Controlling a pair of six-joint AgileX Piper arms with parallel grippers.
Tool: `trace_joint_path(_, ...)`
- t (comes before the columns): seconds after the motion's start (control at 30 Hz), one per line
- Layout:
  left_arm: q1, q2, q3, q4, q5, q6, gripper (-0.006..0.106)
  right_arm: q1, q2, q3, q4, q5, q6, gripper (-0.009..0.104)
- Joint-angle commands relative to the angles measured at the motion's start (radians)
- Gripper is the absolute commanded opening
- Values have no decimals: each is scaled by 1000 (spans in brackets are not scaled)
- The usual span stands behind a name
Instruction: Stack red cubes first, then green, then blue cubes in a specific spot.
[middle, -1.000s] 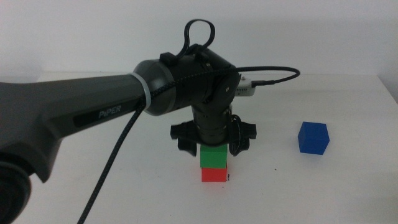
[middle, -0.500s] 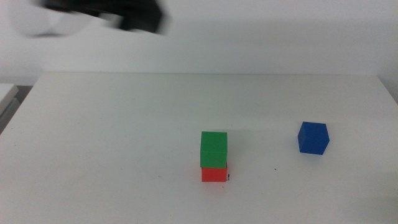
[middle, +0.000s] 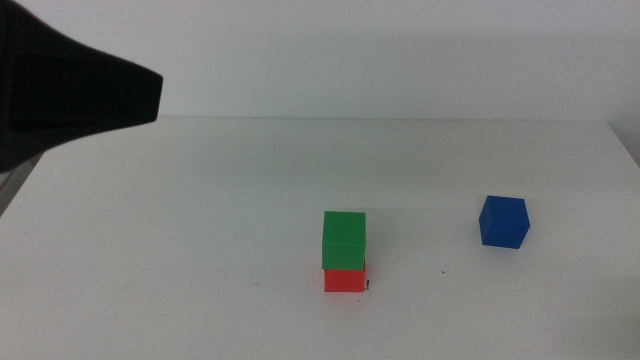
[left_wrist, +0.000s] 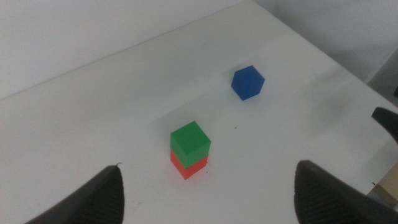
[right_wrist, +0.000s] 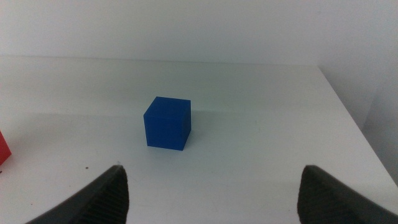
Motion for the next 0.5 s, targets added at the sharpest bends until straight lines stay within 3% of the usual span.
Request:
trace_joint_path(0.0, 1, -2, 4, -20, -17, 2, 94, -9, -4, 4, -6, -6, -5, 86)
trace_joint_path(0.13, 1, -2, 4, -18, -10, 2, 94, -9, -4, 4, -10, -8, 0, 86)
trace_joint_path(0.2, 1, -2, 4, -18, -10, 2, 94, -9, -4, 4, -50, -66, 0, 86)
trace_joint_path(0.3, 1, -2, 4, -14, -10, 2, 94, -9, -4, 4, -27, -167, 21, 86)
trace_joint_path(0.33, 1, -2, 4, -14, -10, 2, 94, -9, -4, 4, -5, -199, 69, 86)
trace_joint_path(0.37, 1, -2, 4, -11, -10, 2, 94, -9, 5, -21, 41, -205, 227, 86)
trace_joint_path(0.47, 1, -2, 4, -11, -10, 2, 94, -9, 187, -168, 31, -100, 259, 86)
